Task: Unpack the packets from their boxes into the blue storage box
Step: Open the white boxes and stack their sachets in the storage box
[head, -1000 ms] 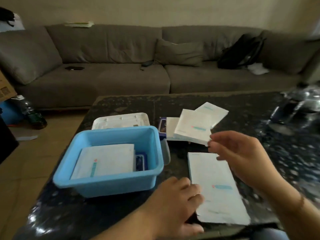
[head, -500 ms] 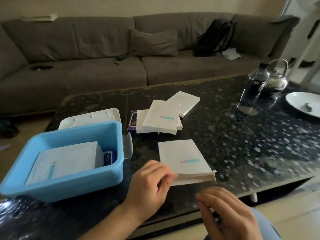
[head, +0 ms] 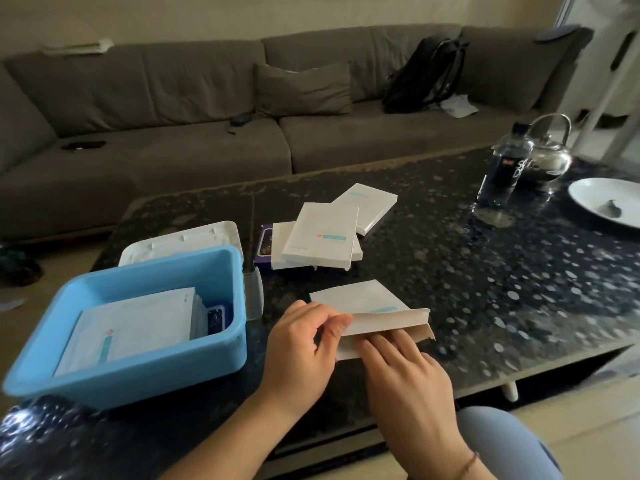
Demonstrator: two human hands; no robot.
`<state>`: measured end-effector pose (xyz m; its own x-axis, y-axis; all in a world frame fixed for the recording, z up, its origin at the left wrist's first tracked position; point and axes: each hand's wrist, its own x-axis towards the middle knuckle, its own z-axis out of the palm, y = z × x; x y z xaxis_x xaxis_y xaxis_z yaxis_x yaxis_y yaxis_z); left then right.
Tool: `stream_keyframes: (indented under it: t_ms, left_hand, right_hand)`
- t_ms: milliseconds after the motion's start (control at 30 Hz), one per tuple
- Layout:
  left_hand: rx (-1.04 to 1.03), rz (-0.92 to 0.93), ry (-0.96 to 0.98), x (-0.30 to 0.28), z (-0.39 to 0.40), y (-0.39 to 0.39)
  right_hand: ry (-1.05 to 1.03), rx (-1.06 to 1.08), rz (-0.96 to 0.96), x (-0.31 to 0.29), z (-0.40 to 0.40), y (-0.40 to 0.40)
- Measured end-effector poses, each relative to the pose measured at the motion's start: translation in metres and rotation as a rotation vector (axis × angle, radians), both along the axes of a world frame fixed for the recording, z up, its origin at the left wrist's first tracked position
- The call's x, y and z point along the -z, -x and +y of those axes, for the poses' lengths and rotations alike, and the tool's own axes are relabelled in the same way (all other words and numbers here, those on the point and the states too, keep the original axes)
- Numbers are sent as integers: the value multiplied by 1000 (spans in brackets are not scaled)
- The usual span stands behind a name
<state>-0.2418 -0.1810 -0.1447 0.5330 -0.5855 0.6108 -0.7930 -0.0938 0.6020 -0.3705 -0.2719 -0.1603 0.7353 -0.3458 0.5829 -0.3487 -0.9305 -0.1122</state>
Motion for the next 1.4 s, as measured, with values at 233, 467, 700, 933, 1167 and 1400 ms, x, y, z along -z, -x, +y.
stream_keyframes:
  t_ms: [233, 467, 700, 933, 1167, 1400]
  left_hand:
    - [93, 63, -49, 8, 3, 1]
    - [195, 56, -102, 15, 6, 7]
    - [281, -294, -385, 17, 19, 11]
    - [626, 731, -205, -41, 33, 22]
    - [238, 1409, 143, -81, 35, 23]
    - [141, 1684, 609, -100, 63, 2]
  right_hand:
    - [164, -113, -201, -3, 6, 42]
    - [179, -203, -112, -13, 4, 75]
    - [-80, -292, -113, -88, -24, 90]
    - [-615, -328, 180, -143, -58, 22]
    - [-556, -190, -81, -145, -43, -41]
    - [-1618, -162, -204, -97, -3, -44]
